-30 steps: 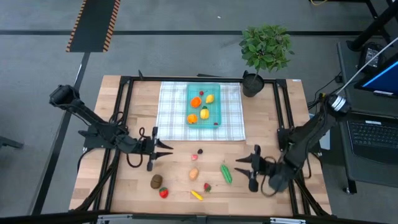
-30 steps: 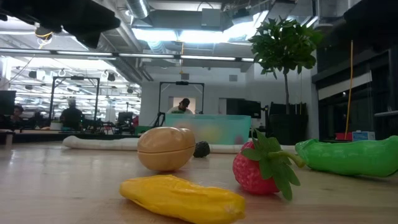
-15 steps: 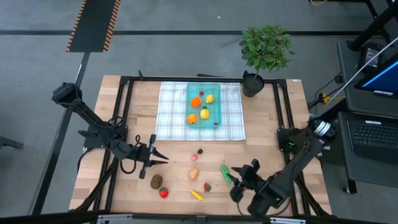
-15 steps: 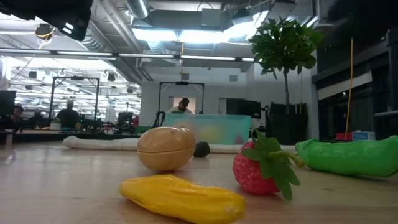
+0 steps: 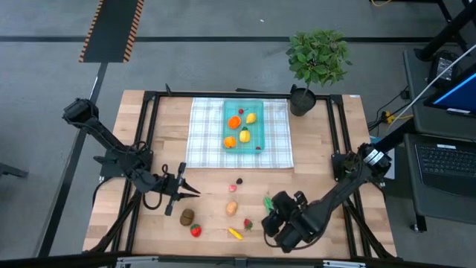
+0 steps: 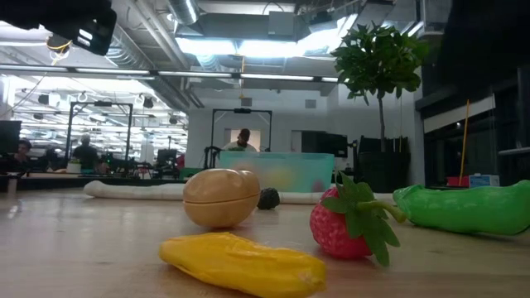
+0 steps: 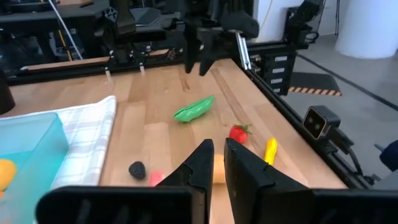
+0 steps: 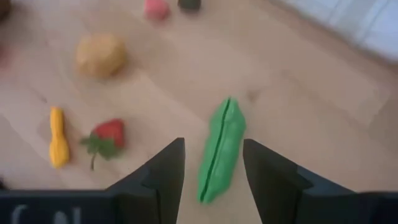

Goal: Pick and placing Produce into tupperware
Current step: Put the green peas into the green bin

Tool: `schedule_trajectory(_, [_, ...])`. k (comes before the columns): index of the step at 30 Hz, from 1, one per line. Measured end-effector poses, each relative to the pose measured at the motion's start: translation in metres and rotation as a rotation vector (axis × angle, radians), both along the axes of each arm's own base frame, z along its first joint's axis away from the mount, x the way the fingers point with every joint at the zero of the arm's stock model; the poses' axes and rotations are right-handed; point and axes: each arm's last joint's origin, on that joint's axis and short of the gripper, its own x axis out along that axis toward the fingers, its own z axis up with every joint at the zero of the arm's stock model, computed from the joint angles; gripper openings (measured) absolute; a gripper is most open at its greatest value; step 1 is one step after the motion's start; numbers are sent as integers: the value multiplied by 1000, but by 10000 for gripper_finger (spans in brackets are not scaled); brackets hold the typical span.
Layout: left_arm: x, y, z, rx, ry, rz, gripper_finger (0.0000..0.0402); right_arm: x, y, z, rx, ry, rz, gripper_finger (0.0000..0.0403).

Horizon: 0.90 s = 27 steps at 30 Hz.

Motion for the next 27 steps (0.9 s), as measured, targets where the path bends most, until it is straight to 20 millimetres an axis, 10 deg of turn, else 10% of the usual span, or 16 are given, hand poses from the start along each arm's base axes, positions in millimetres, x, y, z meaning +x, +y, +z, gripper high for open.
schedule_trajectory(27, [-1,1,-3,22,24,1,1,14,-13,-6,85,72,-28,165])
